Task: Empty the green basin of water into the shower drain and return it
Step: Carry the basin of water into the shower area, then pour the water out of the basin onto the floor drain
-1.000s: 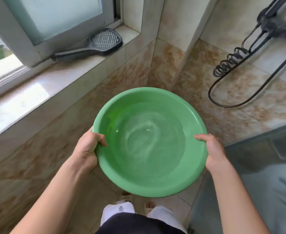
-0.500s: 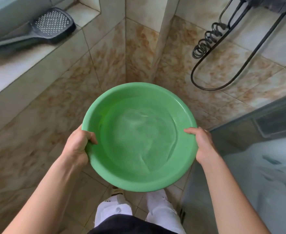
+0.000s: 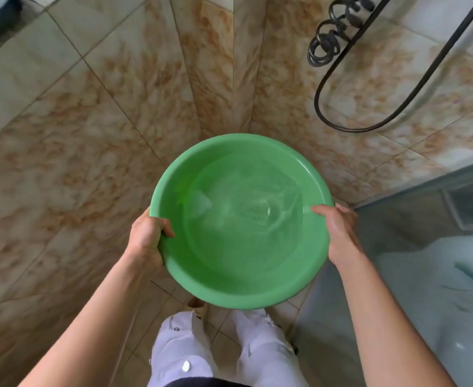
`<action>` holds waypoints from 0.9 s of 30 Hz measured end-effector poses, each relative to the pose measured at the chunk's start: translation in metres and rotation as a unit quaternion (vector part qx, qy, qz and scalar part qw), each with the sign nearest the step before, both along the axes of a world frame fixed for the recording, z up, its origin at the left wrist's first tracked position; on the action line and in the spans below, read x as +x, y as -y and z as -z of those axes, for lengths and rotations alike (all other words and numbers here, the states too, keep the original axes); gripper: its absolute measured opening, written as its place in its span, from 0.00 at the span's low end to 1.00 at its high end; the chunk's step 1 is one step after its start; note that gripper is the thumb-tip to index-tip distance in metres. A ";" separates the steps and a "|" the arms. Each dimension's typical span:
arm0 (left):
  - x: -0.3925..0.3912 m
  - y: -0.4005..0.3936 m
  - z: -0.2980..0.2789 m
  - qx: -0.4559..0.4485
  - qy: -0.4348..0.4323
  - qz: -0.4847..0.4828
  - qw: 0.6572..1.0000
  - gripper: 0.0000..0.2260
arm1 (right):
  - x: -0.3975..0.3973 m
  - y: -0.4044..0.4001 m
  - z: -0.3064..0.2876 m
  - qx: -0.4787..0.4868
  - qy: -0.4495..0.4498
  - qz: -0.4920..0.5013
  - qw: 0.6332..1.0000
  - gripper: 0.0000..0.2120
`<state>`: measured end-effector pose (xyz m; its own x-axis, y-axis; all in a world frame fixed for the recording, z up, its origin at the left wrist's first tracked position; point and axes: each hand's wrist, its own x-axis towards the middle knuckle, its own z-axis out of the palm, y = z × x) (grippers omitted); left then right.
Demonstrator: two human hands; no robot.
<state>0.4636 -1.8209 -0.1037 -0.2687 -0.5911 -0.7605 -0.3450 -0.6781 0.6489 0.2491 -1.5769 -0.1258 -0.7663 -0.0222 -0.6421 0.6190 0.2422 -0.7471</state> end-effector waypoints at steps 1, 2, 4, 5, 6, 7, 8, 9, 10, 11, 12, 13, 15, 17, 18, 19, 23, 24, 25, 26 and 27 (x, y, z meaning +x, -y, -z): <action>-0.005 -0.002 0.006 -0.002 0.008 0.001 1.000 0.29 | -0.003 -0.002 0.006 -0.004 -0.006 0.005 1.000 0.05; -0.009 -0.004 0.013 -0.002 0.016 0.003 1.000 0.29 | -0.005 -0.004 0.013 -0.007 -0.011 0.009 1.000 0.04; -0.021 -0.002 0.034 0.005 0.019 0.009 1.000 0.31 | -0.012 -0.008 0.034 -0.001 -0.017 0.021 1.000 0.02; -0.025 0.000 0.047 0.002 0.023 0.014 1.000 0.31 | -0.014 -0.009 0.047 0.004 -0.019 0.026 0.999 0.04; -0.029 0.001 0.059 -0.003 0.032 0.020 0.999 0.30 | -0.015 -0.010 0.062 0.015 -0.021 0.033 0.999 0.06; -0.033 0.001 0.071 -0.002 0.033 0.025 0.999 0.29 | -0.016 -0.012 0.077 0.021 -0.023 0.038 0.999 0.09; -0.037 0.003 0.084 0.001 0.031 0.028 0.999 0.29 | -0.018 -0.013 0.093 0.031 -0.024 0.041 0.998 0.13; -0.039 0.005 0.102 0.003 0.032 0.033 0.999 0.29 | -0.017 -0.013 0.114 0.044 -0.026 0.042 0.998 0.18; -0.039 0.005 0.120 -0.001 0.037 0.042 0.998 0.29 | -0.016 -0.013 0.131 0.060 -0.027 0.043 0.997 0.25; -0.038 0.006 0.139 0.000 0.039 0.046 0.998 0.29 | -0.014 -0.014 0.149 0.070 -0.025 0.044 0.996 0.31; -0.037 0.007 0.151 0.001 0.042 0.047 0.998 0.29 | -0.013 -0.014 0.161 0.071 -0.020 0.045 0.996 0.36; -0.035 0.007 0.165 0.001 0.047 0.050 0.998 0.29 | -0.011 -0.014 0.176 0.070 -0.015 0.046 0.996 0.39; -0.030 0.006 0.195 -0.008 0.055 0.059 0.997 0.29 | -0.005 -0.015 0.204 0.075 -0.010 0.053 0.996 0.38; -0.026 0.005 0.228 -0.007 0.053 0.058 0.997 0.30 | 0.002 -0.016 0.236 0.095 -0.006 0.049 0.994 0.28; -0.023 0.004 0.244 -0.004 0.051 0.049 0.997 0.32 | 0.005 -0.016 0.250 0.103 -0.010 0.047 0.993 0.25; -0.021 0.004 0.259 -0.002 0.048 0.039 0.998 0.32 | 0.007 -0.016 0.265 0.115 -0.015 0.048 0.992 0.23; -0.010 -0.004 0.314 0.003 0.053 0.033 0.998 0.31 | 0.011 -0.017 0.323 0.148 -0.027 0.021 0.988 0.22; -0.009 -0.006 0.331 0.007 0.052 0.032 0.998 0.31 | 0.010 -0.016 0.337 0.150 -0.028 0.013 0.988 0.23; -0.006 -0.008 0.343 0.005 0.058 0.029 0.998 0.31 | 0.008 -0.016 0.347 0.156 -0.032 0.005 0.987 0.24; -0.004 -0.011 0.356 0.003 0.061 0.028 0.998 0.31 | 0.008 -0.017 0.359 0.158 -0.038 0.004 0.987 0.23; -0.004 -0.013 0.369 0.001 0.060 0.032 0.998 0.31 | 0.006 -0.018 0.373 0.153 -0.044 0.012 0.987 0.21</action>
